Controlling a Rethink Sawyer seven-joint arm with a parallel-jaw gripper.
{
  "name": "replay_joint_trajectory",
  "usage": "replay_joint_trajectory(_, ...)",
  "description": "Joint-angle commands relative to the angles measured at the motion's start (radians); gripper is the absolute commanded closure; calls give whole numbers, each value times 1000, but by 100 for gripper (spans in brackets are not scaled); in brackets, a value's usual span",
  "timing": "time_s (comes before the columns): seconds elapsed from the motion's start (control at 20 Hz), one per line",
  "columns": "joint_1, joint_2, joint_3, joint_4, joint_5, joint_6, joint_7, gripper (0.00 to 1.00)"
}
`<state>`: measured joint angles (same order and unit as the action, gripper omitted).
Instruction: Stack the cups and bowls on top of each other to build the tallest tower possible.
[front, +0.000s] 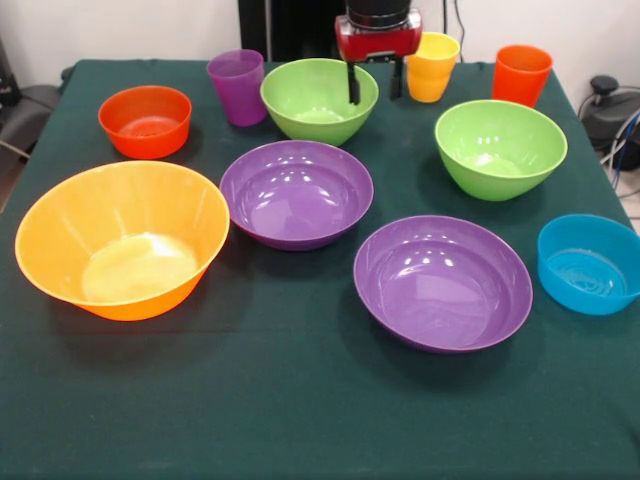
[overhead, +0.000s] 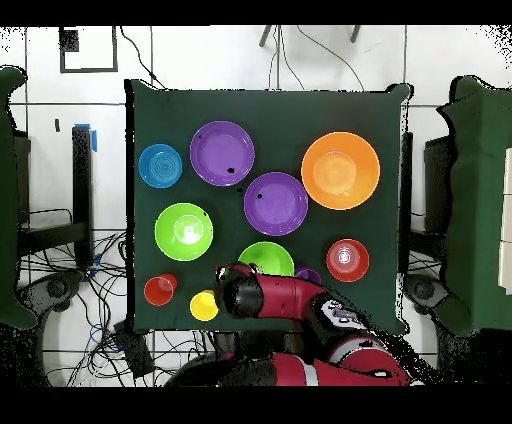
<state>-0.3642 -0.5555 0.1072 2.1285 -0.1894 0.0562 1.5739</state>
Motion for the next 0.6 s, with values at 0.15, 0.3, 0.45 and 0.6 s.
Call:
replay_joint_trajectory(0.15,9,116,-24,-103,-48,27,82,0)
replay_joint_trajectory(0.3,1,129,-28,-114,-54,22,76,0)
replay_joint_trajectory(0.45,-1,140,-28,-123,-56,19,75,0)
replay_joint_trajectory(0.6,-4,165,-25,-135,-60,0,76,0)
